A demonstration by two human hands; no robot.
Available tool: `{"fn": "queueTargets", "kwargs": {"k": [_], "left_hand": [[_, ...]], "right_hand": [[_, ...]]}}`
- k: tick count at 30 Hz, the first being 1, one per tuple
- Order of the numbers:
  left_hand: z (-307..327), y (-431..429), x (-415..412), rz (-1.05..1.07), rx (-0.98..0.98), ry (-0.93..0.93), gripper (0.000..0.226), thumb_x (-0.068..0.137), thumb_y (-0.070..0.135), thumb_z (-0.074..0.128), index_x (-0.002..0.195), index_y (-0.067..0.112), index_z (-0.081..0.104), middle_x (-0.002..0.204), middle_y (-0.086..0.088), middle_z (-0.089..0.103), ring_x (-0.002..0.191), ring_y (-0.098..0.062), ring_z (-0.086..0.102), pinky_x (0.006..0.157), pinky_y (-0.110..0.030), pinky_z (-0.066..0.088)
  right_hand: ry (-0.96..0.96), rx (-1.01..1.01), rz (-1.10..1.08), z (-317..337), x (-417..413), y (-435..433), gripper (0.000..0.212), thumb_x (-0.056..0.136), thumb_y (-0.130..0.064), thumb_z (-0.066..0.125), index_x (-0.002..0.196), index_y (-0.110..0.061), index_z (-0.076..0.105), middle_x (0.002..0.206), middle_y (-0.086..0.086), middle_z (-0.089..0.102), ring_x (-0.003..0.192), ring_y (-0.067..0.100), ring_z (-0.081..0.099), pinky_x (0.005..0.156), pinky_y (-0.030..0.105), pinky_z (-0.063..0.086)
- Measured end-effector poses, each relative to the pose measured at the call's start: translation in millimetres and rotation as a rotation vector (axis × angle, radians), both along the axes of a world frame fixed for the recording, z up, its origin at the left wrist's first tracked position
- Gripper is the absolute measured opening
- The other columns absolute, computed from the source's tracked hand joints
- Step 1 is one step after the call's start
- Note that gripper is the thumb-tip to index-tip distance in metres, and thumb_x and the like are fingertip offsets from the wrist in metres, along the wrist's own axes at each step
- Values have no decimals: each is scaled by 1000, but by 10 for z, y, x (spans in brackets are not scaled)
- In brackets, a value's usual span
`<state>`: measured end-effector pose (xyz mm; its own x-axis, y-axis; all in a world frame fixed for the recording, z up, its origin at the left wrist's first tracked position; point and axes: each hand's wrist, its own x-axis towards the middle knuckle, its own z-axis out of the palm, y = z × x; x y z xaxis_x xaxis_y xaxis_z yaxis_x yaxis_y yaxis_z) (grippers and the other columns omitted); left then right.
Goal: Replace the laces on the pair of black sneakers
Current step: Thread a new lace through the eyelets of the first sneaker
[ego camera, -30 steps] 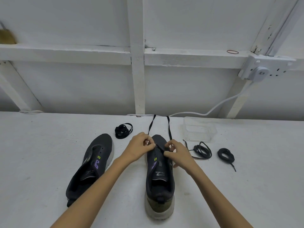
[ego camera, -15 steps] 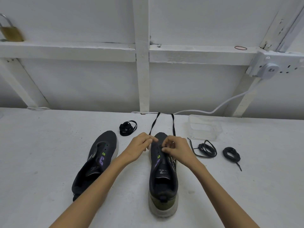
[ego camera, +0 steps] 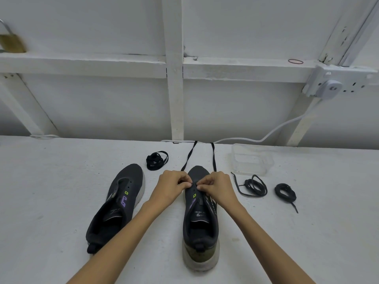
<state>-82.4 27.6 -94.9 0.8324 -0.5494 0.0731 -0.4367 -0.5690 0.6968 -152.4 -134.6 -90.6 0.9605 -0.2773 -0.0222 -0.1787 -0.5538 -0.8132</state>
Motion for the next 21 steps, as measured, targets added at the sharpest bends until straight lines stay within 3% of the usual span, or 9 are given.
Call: {"fn": "queueTargets", "kwargs": {"k": [6,11,16,19,21], "left_hand": [[25,-47,-22,-13,140,-149,6,85,21,70,88,22,75,84,10,58,78,-6,53,74,-23,39],[71,-89,50,-58,119,-53,6,80,14,74,85,18,75,75,12,62,74,-4,56,67,-13,38],[79,-69,90,-19,-91,190,25,72,1,78,83,20,65,65,3,68,57,-6,62,65,-23,53],[31,-46,127,-9,-92,210,23,70,8,84,81,22,68,67,1,72,67,-11,67,71,-21,51],[10,-34,128,-13,-70,204,20,69,13,85,80,21,70,70,0,74,78,-14,69,77,-25,50]], "right_hand": [[16,-41,-5,-10,39,39,8,76,-7,77,82,-12,80,59,-13,62,52,-10,56,56,5,41],[12,-31,6,-27,24,40,10,74,-7,79,82,-13,80,59,-15,62,53,-11,56,56,6,41],[-23,-7,-11,-71,-3,56,10,73,-7,79,82,-12,79,59,-13,62,54,-8,57,56,9,42],[-23,-39,-17,-103,-8,80,8,75,-9,77,82,-12,78,63,-12,61,57,-2,58,58,11,42],[-20,-159,1,-134,-4,116,8,80,-11,71,85,-14,76,75,-6,62,72,7,59,65,21,42]]}}
